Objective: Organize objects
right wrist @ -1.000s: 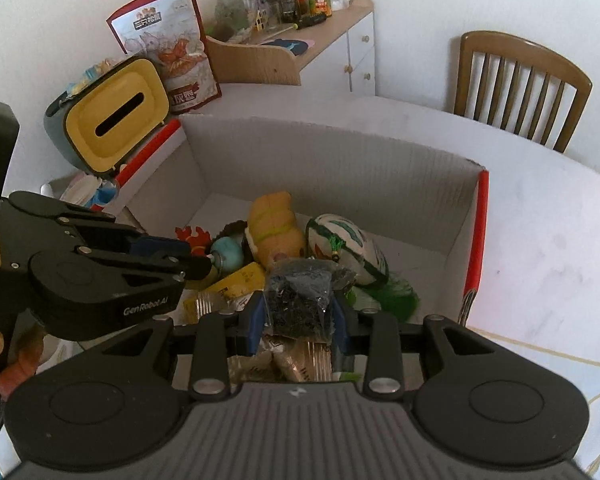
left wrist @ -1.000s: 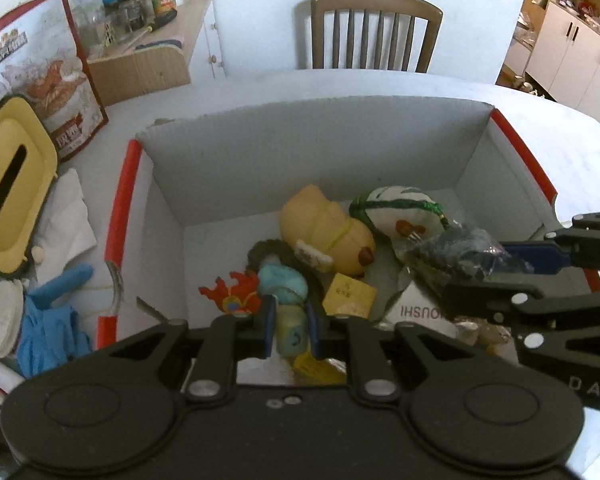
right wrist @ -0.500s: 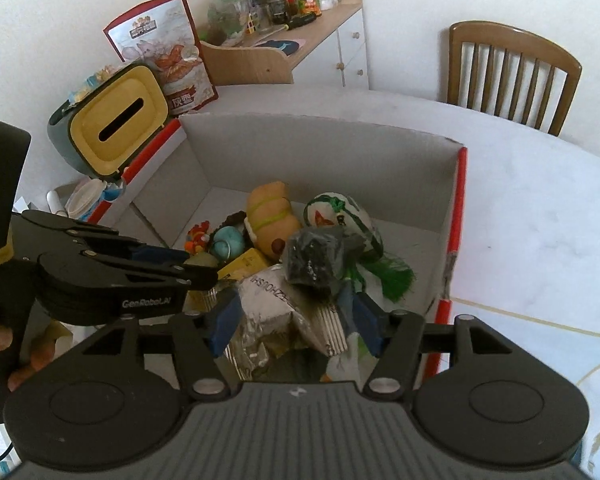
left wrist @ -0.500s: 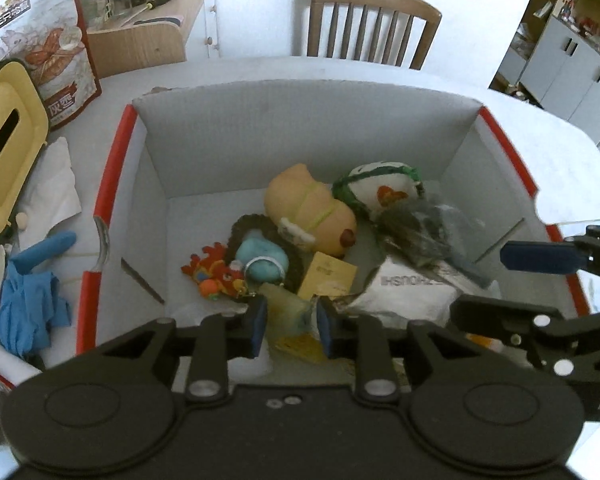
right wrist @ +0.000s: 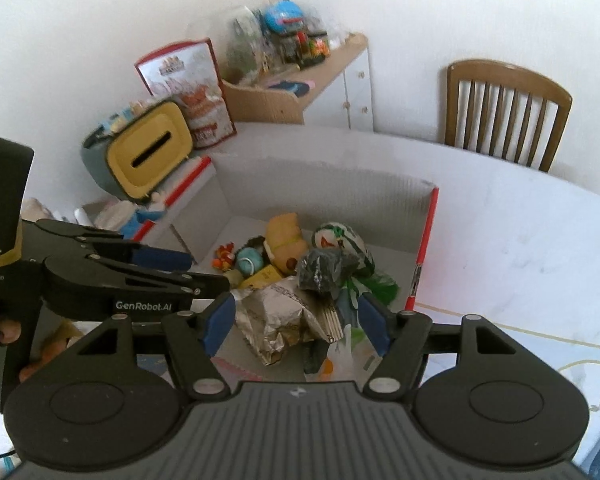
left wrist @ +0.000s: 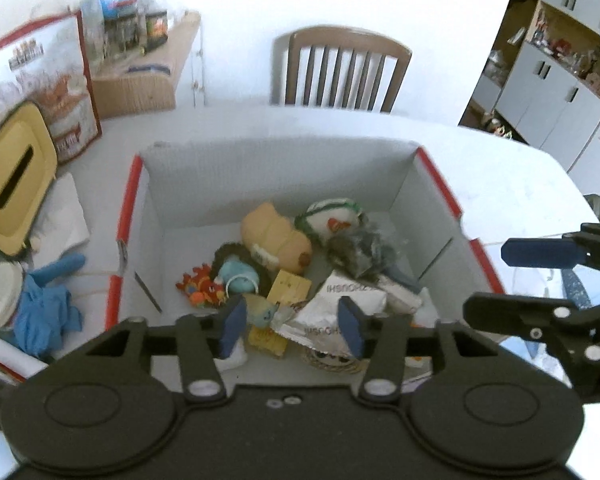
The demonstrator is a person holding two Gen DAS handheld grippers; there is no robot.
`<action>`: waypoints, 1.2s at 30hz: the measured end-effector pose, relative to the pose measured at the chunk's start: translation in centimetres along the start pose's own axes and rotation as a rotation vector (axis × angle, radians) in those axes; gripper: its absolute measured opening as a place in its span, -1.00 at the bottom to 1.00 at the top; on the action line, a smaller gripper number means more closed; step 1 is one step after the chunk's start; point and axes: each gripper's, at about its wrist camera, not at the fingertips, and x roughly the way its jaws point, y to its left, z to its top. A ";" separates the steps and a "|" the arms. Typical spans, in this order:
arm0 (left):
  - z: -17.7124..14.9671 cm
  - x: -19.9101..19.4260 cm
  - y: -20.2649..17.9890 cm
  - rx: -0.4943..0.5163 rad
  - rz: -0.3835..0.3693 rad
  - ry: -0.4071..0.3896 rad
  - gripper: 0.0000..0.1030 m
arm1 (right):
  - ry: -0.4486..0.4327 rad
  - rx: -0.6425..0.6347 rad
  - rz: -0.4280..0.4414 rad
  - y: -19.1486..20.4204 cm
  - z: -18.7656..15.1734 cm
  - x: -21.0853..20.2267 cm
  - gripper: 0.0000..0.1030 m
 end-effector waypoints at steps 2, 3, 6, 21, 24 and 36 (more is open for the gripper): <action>0.0 -0.9 -0.3 0.001 -0.001 -0.024 0.10 | -0.021 -0.009 0.007 0.2 -0.1 -1.1 0.35; 0.0 -1.3 -0.4 0.001 -0.003 -0.032 0.12 | -0.033 -0.016 0.009 0.3 -0.2 -1.7 0.38; -0.1 -2.4 -0.8 0.007 0.007 -0.064 0.30 | -0.066 -0.029 0.027 0.8 -0.5 -3.3 0.46; -1.6 -6.2 -2.0 0.018 0.042 -0.183 0.99 | -0.152 -0.018 0.021 1.1 -2.3 -6.8 0.78; -1.9 -6.6 -2.0 0.011 0.042 -0.186 0.99 | -0.162 -0.009 0.022 1.1 -2.8 -7.1 0.87; -3.1 -8.0 -2.7 0.012 0.052 -0.184 0.99 | -0.210 -0.003 0.031 1.2 -4.6 -8.3 1.00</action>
